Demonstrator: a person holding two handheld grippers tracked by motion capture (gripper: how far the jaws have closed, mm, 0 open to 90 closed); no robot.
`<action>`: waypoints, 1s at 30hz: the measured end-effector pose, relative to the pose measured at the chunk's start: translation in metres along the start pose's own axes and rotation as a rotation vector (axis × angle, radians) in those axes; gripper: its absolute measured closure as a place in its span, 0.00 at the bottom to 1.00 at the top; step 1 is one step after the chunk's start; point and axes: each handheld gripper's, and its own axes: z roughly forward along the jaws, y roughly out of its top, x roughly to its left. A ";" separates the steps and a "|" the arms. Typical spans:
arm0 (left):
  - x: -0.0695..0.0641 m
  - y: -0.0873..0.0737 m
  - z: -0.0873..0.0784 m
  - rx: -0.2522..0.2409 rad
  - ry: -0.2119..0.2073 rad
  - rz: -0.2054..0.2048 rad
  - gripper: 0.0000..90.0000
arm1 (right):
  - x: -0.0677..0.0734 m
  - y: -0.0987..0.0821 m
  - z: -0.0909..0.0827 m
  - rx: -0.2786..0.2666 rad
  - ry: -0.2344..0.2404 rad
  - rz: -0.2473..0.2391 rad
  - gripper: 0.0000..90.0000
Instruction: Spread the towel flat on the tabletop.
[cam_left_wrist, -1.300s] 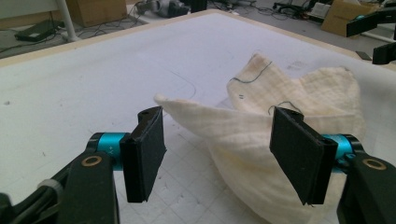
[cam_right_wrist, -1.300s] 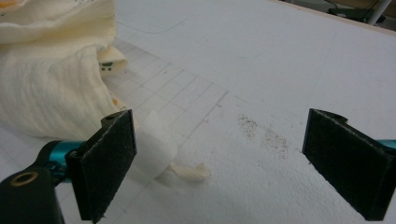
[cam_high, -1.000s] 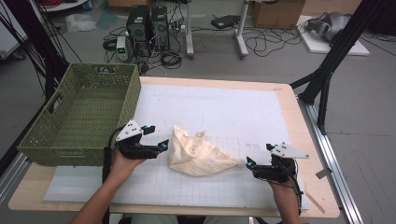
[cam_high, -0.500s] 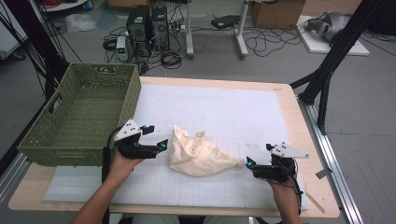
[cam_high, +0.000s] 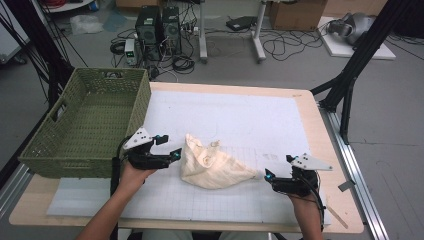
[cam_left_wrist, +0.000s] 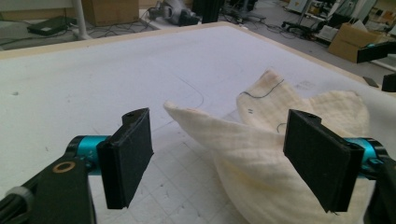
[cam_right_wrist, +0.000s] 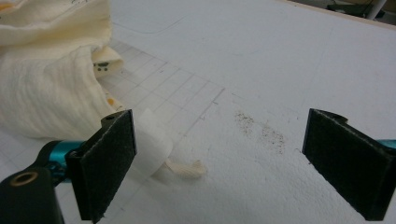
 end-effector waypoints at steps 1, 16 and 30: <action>0.000 0.000 0.000 0.000 -0.004 -0.005 0.29 | 0.000 0.000 0.000 0.001 0.000 -0.003 0.10; -0.004 0.021 0.027 0.052 -0.014 -0.083 0.44 | 0.003 0.002 0.002 0.008 0.020 -0.005 0.10; -0.011 0.002 0.059 0.303 0.011 0.044 0.61 | 0.016 0.014 0.022 -0.006 0.190 0.005 0.24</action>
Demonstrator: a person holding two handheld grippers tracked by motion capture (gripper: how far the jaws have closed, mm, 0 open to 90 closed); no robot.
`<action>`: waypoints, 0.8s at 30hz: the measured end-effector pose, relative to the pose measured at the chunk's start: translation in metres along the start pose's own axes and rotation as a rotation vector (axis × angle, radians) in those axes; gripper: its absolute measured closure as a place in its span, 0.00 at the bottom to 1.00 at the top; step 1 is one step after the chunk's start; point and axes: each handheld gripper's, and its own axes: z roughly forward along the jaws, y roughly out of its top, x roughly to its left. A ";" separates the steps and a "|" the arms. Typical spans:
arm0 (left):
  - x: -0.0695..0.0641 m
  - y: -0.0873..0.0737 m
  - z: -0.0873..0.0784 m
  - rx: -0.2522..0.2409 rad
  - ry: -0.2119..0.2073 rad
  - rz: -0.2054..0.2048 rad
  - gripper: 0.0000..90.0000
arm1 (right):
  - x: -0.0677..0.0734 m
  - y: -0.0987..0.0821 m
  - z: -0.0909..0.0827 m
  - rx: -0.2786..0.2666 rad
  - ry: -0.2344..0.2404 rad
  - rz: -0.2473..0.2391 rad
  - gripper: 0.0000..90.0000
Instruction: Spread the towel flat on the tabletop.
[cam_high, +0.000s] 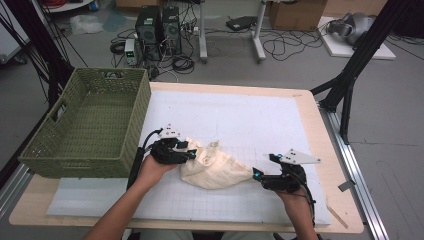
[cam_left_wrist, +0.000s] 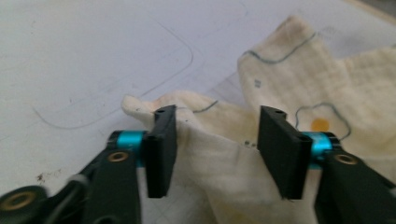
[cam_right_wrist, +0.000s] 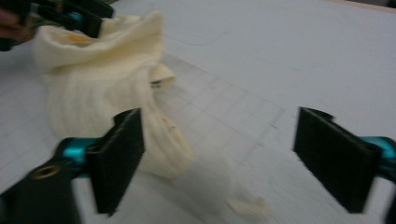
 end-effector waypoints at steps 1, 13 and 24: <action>0.000 -0.002 0.001 0.011 0.001 0.008 0.67 | 0.004 0.003 0.006 0.003 0.028 -0.009 0.26; 0.009 -0.011 -0.004 -0.026 0.076 0.024 0.95 | 0.045 0.008 0.044 0.099 0.258 -0.216 0.91; 0.017 -0.013 -0.022 -0.058 0.166 0.030 0.95 | 0.070 -0.012 0.043 0.220 0.467 -0.289 0.78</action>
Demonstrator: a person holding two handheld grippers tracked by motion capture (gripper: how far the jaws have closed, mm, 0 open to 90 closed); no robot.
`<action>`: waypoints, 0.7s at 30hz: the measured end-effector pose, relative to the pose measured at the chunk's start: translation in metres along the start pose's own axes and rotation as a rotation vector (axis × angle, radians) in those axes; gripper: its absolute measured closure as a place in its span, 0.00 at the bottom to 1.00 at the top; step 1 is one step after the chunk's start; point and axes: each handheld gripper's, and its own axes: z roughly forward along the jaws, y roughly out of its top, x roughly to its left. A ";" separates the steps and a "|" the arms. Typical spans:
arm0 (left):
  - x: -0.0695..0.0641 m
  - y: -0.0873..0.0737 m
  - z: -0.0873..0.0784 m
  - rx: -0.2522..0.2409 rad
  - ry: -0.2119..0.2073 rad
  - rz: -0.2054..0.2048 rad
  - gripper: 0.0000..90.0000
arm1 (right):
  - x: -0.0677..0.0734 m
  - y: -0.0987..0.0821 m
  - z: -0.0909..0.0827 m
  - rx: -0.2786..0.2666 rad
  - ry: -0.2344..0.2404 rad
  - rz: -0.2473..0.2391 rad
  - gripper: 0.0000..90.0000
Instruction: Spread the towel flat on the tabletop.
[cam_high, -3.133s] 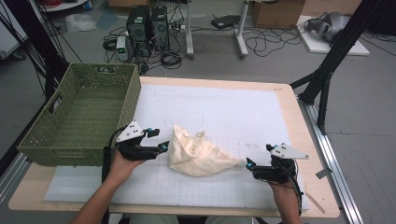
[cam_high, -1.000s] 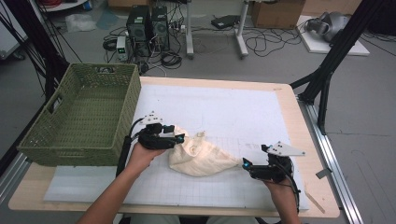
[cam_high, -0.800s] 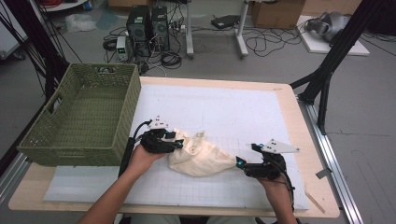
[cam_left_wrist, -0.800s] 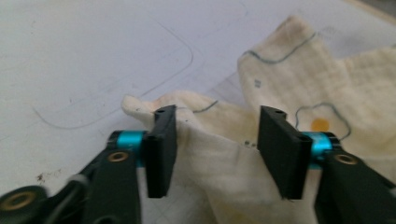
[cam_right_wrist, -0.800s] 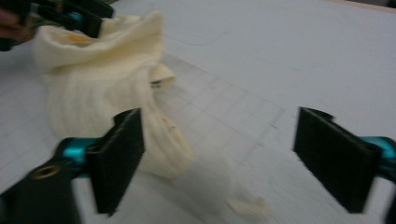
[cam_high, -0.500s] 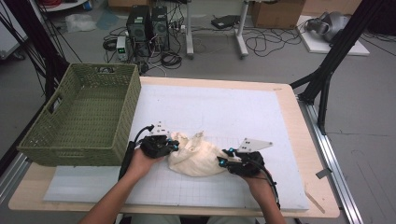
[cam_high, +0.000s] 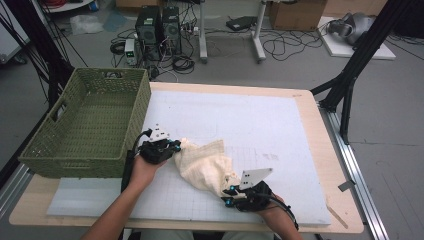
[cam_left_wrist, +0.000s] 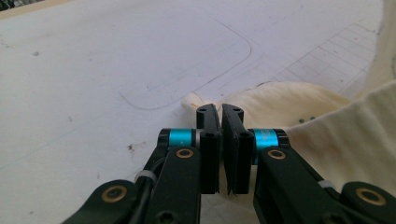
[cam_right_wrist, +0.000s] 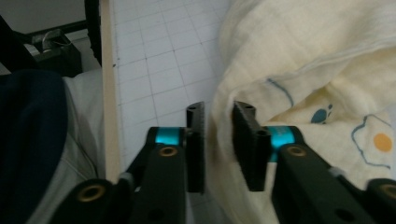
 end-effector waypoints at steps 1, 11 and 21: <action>0.000 -0.001 -0.002 -0.001 -0.004 0.004 0.95 | -0.001 0.000 -0.004 -0.023 -0.001 0.009 0.76; -0.001 -0.010 -0.019 -0.045 -0.039 0.020 0.94 | -0.039 0.006 -0.046 -0.215 -0.235 0.127 0.66; -0.001 -0.015 -0.023 -0.053 -0.058 0.021 0.94 | -0.060 0.012 -0.001 -0.026 -0.284 0.171 0.56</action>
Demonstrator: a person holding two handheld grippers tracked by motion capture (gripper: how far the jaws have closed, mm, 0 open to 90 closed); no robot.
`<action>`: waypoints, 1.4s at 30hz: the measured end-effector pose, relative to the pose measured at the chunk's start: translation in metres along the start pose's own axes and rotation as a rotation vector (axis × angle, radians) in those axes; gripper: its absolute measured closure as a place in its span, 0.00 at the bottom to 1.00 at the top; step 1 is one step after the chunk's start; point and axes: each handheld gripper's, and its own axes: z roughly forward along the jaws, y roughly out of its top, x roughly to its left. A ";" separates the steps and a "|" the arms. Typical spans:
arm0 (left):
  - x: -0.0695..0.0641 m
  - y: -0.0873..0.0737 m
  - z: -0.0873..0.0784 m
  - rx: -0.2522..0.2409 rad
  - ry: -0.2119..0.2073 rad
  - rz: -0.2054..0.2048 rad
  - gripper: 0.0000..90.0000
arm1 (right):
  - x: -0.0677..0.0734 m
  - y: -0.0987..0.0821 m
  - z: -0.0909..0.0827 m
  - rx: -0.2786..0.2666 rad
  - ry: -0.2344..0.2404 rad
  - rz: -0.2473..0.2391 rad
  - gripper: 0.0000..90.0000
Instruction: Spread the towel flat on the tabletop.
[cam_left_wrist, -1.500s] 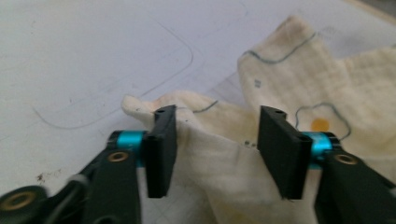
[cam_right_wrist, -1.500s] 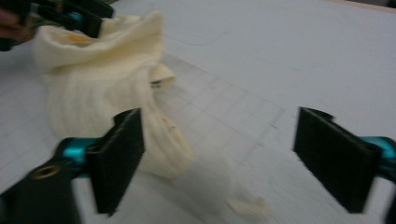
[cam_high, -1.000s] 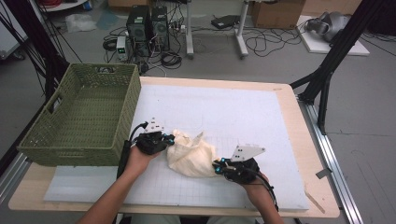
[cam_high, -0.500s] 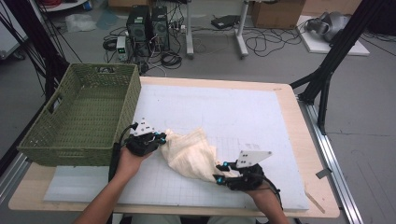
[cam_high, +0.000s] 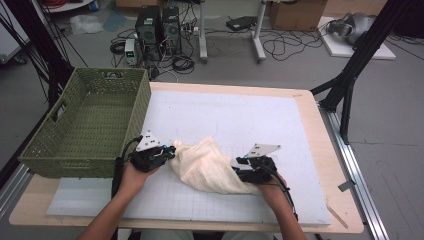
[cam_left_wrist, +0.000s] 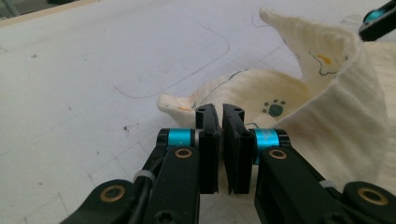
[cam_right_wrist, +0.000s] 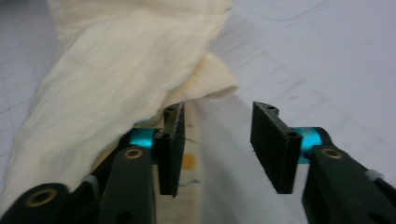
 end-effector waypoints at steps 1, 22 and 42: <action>0.000 0.000 0.000 0.002 -0.002 -0.001 0.94 | 0.004 0.000 0.005 0.017 0.015 -0.006 0.56; -0.007 -0.005 0.000 -0.017 -0.085 0.052 0.94 | -0.025 -0.029 -0.052 0.118 -0.507 0.003 0.96; -0.009 0.065 0.074 0.017 -0.115 -0.044 0.49 | -0.024 -0.028 -0.068 -0.074 -0.473 0.072 0.59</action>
